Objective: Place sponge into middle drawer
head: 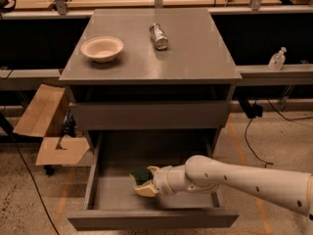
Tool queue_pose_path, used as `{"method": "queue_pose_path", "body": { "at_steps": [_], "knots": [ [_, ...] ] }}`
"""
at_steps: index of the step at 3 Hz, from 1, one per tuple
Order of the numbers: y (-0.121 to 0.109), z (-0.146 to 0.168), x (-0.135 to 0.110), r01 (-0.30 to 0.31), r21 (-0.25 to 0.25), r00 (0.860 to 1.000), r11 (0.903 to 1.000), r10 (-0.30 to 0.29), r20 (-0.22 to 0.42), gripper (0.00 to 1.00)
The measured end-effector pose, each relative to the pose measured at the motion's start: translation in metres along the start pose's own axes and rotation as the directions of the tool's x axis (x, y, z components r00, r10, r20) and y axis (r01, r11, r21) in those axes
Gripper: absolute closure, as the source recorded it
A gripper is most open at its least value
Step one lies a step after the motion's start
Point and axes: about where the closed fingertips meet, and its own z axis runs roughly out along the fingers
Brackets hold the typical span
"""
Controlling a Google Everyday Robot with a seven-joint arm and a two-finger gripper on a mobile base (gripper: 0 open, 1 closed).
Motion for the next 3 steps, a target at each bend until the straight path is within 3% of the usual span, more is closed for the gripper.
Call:
{"method": "queue_pose_path", "body": {
  "at_steps": [1,2,3],
  "knots": [
    [-0.007,0.028,0.032,-0.036,-0.011,0.999,0.9993,0.036,0.003,1.00],
    [-0.018,0.049,0.056,-0.080,-0.016,0.997,0.9966,0.081,0.014,0.82],
    [-0.030,0.054,0.062,-0.087,-0.007,0.996,0.9962,0.087,0.023,0.59]
  ]
}}
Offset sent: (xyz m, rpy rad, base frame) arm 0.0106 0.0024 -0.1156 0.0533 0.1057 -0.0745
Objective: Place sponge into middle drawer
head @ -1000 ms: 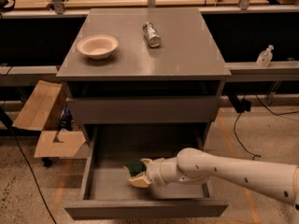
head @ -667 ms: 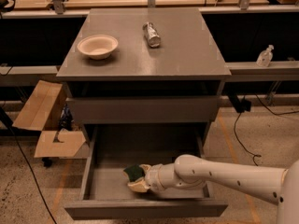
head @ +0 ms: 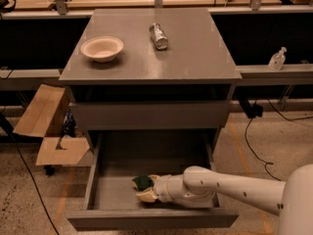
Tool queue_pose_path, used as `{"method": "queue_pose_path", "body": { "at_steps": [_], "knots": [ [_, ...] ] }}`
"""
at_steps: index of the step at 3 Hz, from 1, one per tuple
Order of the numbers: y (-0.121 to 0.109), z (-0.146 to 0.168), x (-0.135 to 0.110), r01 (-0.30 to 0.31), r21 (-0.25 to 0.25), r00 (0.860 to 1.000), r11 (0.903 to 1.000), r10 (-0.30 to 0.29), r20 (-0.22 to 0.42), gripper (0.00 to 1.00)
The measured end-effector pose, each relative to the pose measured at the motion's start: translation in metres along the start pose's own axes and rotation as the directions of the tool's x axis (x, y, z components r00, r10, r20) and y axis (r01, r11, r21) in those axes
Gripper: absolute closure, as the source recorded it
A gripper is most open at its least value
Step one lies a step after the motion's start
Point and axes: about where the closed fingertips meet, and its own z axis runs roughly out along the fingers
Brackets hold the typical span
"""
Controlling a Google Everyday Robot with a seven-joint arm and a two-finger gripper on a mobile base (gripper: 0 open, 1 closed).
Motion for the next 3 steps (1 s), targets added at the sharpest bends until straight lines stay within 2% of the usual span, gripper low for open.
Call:
{"method": "queue_pose_path", "body": {
  "at_steps": [2,3],
  "knots": [
    [-0.0117,-0.0034,-0.0032,-0.002,0.021,1.000,0.9998,0.001,0.024,0.12],
    [-0.0107,-0.0022,-0.0034,-0.001,0.018,1.000,0.9998,0.001,0.024,0.00]
  ]
}}
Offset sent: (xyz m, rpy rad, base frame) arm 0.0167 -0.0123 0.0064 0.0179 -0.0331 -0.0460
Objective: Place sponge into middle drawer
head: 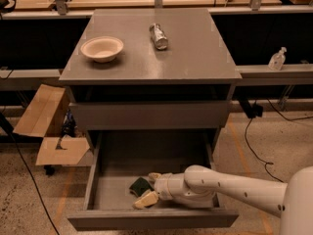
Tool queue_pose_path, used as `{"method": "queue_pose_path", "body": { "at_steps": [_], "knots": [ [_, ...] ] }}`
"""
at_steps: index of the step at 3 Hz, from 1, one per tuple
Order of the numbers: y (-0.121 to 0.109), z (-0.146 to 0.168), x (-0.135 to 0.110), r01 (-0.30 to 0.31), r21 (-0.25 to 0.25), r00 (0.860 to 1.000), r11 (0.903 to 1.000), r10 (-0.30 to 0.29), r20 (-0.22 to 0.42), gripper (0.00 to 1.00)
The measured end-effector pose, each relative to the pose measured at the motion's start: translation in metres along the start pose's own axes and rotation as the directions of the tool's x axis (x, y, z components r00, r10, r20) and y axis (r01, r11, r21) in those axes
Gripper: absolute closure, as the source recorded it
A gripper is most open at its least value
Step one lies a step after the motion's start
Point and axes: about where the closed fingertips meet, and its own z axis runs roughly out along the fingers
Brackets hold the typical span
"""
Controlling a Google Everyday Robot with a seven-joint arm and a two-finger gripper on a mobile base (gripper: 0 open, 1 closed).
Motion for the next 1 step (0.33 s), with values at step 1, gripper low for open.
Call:
{"method": "queue_pose_path", "body": {
  "at_steps": [1],
  "knots": [
    [0.0000,0.0001,0.0000,0.000,0.000,1.000,1.0000,0.000,0.000,0.00]
  ]
}}
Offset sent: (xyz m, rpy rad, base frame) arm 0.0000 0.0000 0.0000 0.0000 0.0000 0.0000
